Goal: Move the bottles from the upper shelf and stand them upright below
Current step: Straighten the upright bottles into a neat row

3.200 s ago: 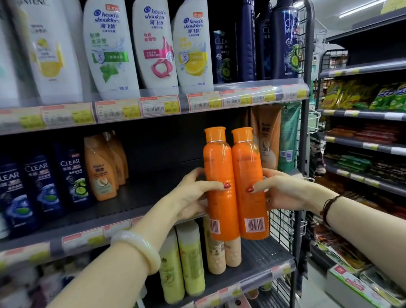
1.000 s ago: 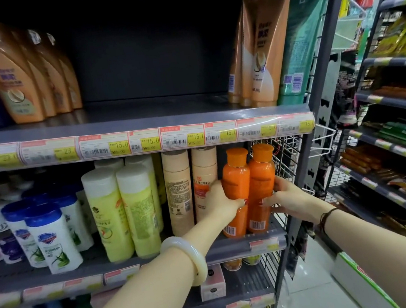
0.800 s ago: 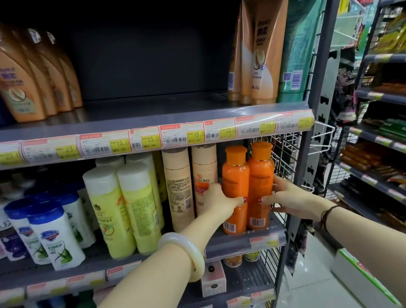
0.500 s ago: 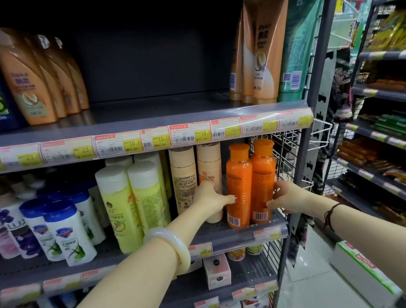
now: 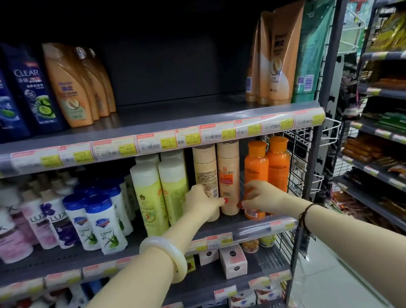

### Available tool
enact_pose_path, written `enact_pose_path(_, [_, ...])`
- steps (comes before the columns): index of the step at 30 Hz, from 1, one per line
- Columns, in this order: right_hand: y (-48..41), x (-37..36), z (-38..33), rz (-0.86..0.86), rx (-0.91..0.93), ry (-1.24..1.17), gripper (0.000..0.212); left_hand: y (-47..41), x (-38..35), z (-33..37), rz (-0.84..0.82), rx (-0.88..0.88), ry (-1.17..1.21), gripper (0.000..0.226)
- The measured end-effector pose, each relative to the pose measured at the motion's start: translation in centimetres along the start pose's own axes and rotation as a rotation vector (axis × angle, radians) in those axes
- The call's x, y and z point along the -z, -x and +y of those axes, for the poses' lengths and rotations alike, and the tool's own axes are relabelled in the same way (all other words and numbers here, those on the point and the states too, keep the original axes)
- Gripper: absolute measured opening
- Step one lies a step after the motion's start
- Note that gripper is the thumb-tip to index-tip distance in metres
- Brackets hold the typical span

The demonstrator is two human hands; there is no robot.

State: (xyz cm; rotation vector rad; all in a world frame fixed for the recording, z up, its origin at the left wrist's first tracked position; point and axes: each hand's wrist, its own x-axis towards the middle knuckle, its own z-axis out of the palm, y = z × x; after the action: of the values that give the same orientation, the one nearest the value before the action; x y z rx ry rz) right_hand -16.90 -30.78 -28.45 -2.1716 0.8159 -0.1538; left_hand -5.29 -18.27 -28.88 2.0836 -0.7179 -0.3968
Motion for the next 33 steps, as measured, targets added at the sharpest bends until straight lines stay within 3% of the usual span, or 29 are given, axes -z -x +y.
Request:
enact_pose_path(6, [-0.5,-1.4,-1.3,-0.020,-0.003,-0.090,0.070,0.2,0.1,-0.6,0.008,-0.028,0.044,0.070])
enact_pose_path(13, [-2.0,-2.3,-1.3,-0.039,-0.027,-0.089,0.083,-1.2,-1.1,-1.6,-0.005,-0.049,0.137,0.094])
enact_pose_path(24, [-3.0,-2.2,-0.5,-0.050,-0.033,-0.168,0.102,-0.9,-0.4,-1.6,-0.068,-0.092,0.272,0.086])
enact_pose_path(28, [-3.1,-1.7,0.0,-0.077,-0.003,-0.219,0.095,-0.8,-0.1,-1.4,-0.074,-0.128,0.271,0.073])
enact_pose_path(33, [-3.4,-1.6,0.4,-0.116,-0.002,-0.286,0.092,-0.7,-0.1,-1.5,-0.078,-0.126,0.297,0.072])
